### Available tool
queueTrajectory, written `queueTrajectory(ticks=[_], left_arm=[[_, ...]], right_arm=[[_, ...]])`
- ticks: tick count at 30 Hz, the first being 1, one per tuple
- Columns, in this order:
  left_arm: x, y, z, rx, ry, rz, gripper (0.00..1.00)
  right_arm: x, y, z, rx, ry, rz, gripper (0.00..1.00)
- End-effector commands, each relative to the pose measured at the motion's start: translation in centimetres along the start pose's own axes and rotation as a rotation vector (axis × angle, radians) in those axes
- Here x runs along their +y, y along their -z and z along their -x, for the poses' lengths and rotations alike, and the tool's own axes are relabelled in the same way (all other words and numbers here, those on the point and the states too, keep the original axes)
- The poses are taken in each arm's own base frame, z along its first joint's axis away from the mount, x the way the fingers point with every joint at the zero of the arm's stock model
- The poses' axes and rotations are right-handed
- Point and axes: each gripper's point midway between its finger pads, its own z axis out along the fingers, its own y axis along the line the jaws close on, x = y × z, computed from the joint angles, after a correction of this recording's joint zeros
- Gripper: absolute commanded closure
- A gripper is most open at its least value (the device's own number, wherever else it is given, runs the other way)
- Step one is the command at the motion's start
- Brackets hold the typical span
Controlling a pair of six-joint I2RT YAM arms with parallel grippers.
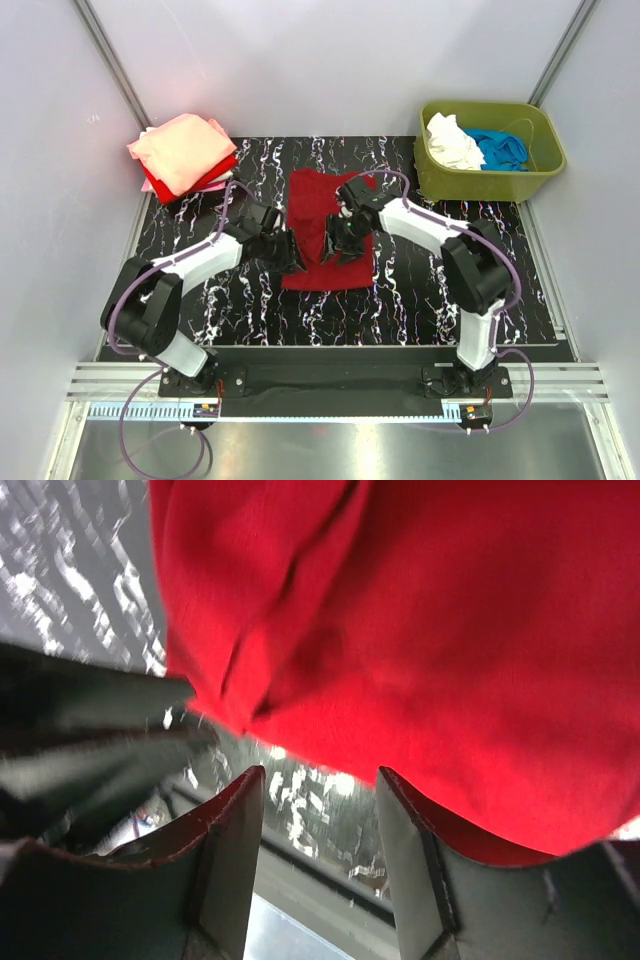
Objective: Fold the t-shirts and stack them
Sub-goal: Fold the tshirt
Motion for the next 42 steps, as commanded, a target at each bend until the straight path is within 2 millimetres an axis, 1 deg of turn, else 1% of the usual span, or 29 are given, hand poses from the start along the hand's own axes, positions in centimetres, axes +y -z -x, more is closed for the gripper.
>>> queueTrajectory(ticks=[1,4,5,7,8,10,12,13,15,16,18,19,20,21,22,23,24,26,28,29,30,31,32,33,34,35,36,39,42], left_arm=[[-1.4,-1.1,1.3,-0.041,-0.006,-0.056,0.57],[-1.1,-1.6,1.0,-0.029,-0.002,-0.052,0.58],[-1.0,-1.7,0.9,-0.026,-0.003,-0.050,0.58],[-0.7,-2.0,0.7,-0.019,-0.003,-0.040,0.58],[-0.6,-2.0,0.7,-0.018,-0.005,-0.039,0.59],[-0.3,-2.3,0.4,-0.012,-0.006,-0.032,0.59],[0.0,-2.5,0.1,-0.002,-0.006,-0.033,0.59],[0.3,-2.7,-0.2,0.005,-0.003,-0.027,0.60],[0.4,-2.8,-0.6,0.012,0.001,-0.033,0.60],[0.7,-3.0,-1.0,0.019,0.005,-0.031,0.60],[0.8,-3.1,-1.3,0.026,0.005,-0.034,0.60],[1.1,-3.2,-1.7,0.035,0.008,-0.029,0.60],[1.2,-3.2,-1.9,0.039,0.008,-0.027,0.60],[1.4,-3.2,-2.0,0.042,0.009,-0.023,0.61],[1.5,-3.2,-2.2,0.045,0.009,-0.020,0.61],[1.5,-3.1,-2.2,0.045,0.009,-0.022,0.61],[1.4,-3.0,-2.4,0.048,0.009,-0.020,0.61],[1.2,-2.6,-2.2,0.037,-0.002,-0.017,0.62],[1.1,-2.1,-1.9,0.027,-0.009,-0.012,0.61],[1.1,-1.9,-1.6,0.016,-0.017,-0.003,0.61],[1.1,-1.7,-1.6,0.020,-0.018,0.004,0.60],[0.7,-1.5,-0.9,0.007,-0.025,0.001,0.60],[0.7,-1.4,-0.6,0.001,-0.033,0.009,0.60],[0.6,-1.3,-0.5,0.007,-0.035,0.016,0.61],[0.0,-1.3,0.3,-0.005,-0.040,0.011,0.61],[-0.2,-1.2,0.3,-0.001,-0.043,0.007,0.61],[-0.6,-1.0,0.7,-0.009,-0.044,0.002,0.61],[-0.9,-0.5,0.9,-0.020,-0.044,0.001,0.61],[-1.1,0.3,0.9,-0.041,-0.037,-0.010,0.61]], right_arm=[[-0.1,-1.5,1.1,-0.009,0.002,-0.055,0.45],[-0.3,-2.7,1.9,0.003,0.003,-0.071,0.45],[0.1,-2.7,2.6,-0.008,0.012,-0.068,0.46],[-0.6,-3.5,3.0,0.006,0.022,-0.101,0.46],[0.0,-3.4,3.8,-0.009,0.037,-0.095,0.46],[-0.7,-4.1,4.0,0.010,0.049,-0.128,0.46],[-0.6,-4.0,5.2,0.004,0.071,-0.146,0.46],[0.0,-3.4,7.0,-0.038,0.086,-0.147,0.45],[-1.1,-3.6,8.0,-0.033,0.084,-0.190,0.45],[-0.5,-2.4,10.5,-0.088,0.085,-0.178,0.45],[-1.7,-2.4,12.1,-0.088,0.065,-0.198,0.45],[-1.2,-0.5,15.3,-0.168,0.059,-0.182,0.45],[-2.6,-1.1,15.8,-0.148,0.031,-0.212,0.45],[-3.2,-0.6,17.1,-0.172,0.020,-0.224,0.44],[-1.6,1.7,19.9,-0.261,0.036,-0.185,0.44],[-3.8,1.5,20.5,-0.242,-0.006,-0.209,0.44],[-3.9,2.3,21.2,-0.261,-0.020,-0.194,0.44],[-3.3,5.6,22.6,-0.325,-0.026,-0.161,0.44],[-2.0,8.3,22.2,-0.370,0.003,-0.142,0.44],[-1.4,8.8,21.6,-0.375,0.016,-0.120,0.44],[-2.8,6.7,18.8,-0.293,0.002,-0.140,0.44],[-2.2,7.3,18.0,-0.309,0.017,-0.124,0.45],[0.1,10.1,17.9,-0.390,0.059,-0.074,0.45],[1.3,9.8,16.3,-0.377,0.077,-0.058,0.46],[1.4,9.4,14.2,-0.356,0.087,-0.058,0.46],[1.7,9.0,13.1,-0.341,0.098,-0.062,0.46],[2.2,7.2,10.6,-0.286,0.117,-0.073,0.46],[2.8,5.3,8.0,-0.228,0.127,-0.076,0.47],[2.0,2.3,5.4,-0.156,0.098,-0.078,0.48]])
